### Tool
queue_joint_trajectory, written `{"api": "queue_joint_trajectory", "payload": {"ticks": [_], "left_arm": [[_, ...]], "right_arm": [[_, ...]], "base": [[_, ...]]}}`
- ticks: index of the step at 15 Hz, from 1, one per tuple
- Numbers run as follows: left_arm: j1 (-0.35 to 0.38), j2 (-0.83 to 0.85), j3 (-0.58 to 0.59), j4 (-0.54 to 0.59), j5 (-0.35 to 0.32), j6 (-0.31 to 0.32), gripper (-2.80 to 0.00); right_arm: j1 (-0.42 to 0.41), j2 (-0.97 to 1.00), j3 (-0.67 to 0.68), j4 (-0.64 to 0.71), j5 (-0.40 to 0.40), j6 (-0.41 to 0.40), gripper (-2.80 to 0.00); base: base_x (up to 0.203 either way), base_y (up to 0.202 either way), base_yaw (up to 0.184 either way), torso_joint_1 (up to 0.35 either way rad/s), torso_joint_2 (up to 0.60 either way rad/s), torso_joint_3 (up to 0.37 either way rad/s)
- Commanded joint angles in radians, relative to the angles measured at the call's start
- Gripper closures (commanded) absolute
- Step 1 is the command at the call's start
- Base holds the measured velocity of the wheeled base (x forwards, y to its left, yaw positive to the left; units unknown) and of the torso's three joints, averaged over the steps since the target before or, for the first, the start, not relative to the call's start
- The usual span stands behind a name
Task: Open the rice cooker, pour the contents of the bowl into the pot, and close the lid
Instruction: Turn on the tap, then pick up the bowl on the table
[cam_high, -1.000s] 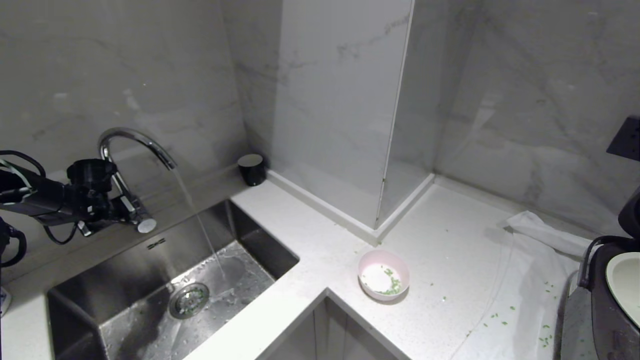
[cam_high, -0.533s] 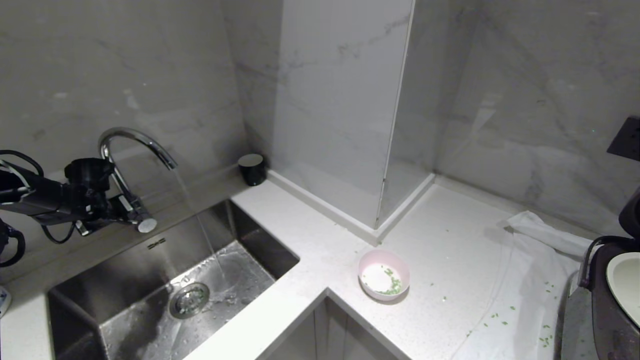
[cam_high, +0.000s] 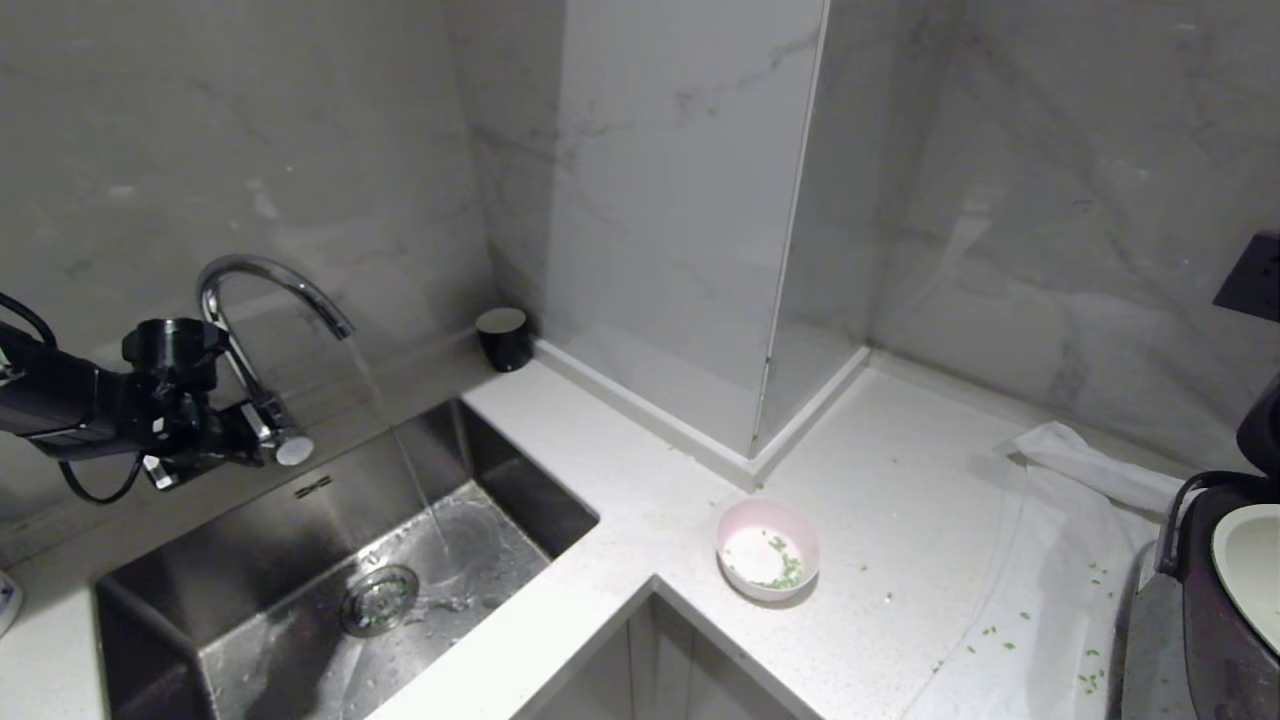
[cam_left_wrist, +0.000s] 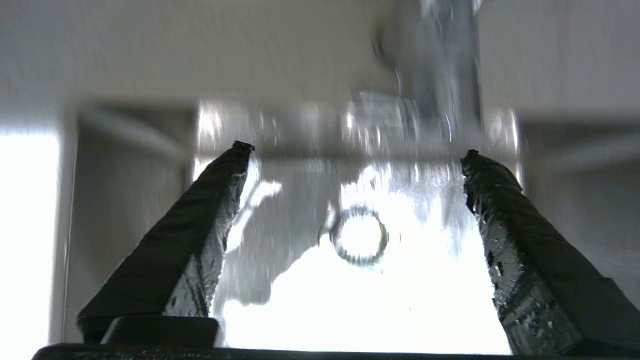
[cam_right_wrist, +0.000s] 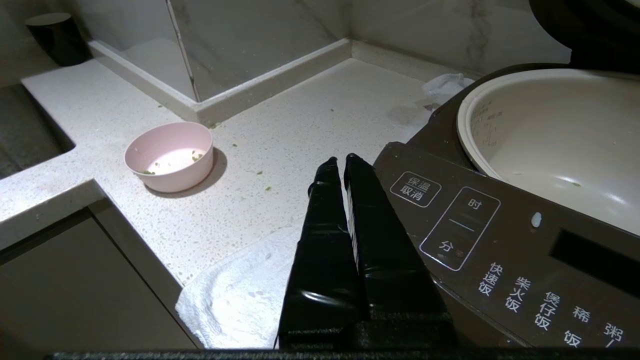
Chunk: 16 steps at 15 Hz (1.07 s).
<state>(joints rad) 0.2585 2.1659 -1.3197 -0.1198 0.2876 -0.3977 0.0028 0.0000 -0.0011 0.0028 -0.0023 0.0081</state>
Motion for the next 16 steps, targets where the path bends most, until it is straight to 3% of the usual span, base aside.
{"api": "queue_joint_trajectory", "payload": {"ticks": [1,4,7,11,14,16], "left_arm": [[-0.044,-0.106,0.119,-0.001,-0.023,-0.004,-2.8],[-0.122,-0.19,0.272,-0.004,-0.093,-0.015,-2.8],[-0.198,-0.253,0.339,-0.004,-0.134,-0.026,-2.8],[-0.395,-0.291,0.372,0.01,-0.186,0.008,-2.8],[-0.594,-0.25,0.286,0.016,-0.182,0.021,-2.8],[-0.669,-0.189,0.162,0.041,-0.18,0.021,-2.8]], "right_arm": [[0.0,0.0,0.0,0.0,0.0,0.0,0.0],[0.0,0.0,0.001,0.0,0.0,0.0,0.0],[0.0,0.0,0.001,0.0,0.0,0.0,0.0],[0.0,0.0,0.0,0.0,-0.001,0.0,0.0],[0.0,0.0,0.0,0.0,-0.001,0.0,0.0],[0.0,0.0,0.0,0.0,-0.001,0.0,0.0]], "base": [[0.0,0.0,0.0,0.0,0.0,0.0],[0.0,0.0,0.0,0.0,0.0,0.0],[0.0,0.0,0.0,0.0,0.0,0.0],[0.0,0.0,0.0,0.0,0.0,0.0],[0.0,0.0,0.0,0.0,0.0,0.0],[0.0,0.0,0.0,0.0,0.0,0.0]]}}
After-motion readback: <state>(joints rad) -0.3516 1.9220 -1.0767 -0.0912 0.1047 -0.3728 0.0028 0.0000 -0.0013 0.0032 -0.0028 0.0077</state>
